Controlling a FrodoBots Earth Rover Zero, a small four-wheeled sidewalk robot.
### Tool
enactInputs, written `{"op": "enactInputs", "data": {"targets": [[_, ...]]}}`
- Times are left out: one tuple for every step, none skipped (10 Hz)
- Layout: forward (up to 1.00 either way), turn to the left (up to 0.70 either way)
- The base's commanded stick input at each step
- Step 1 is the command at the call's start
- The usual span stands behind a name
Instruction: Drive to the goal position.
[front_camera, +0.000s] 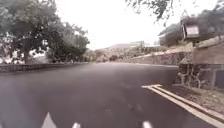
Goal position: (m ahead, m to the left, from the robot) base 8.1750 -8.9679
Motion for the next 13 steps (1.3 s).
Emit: {"op": "enactInputs", "data": {"targets": [[0.7,-0.24],[0.7,-0.07],[0.7,-0.16],[0.7,-0.17],[0.7,-0.1],[0.7,-0.03],[0.7,-0.25],[0.7,-0.25],[0.7,-0.25],[0.7,-0.25],[0.7,-0.25],[0.7,-0.25],[0.7,-0.25]]}}
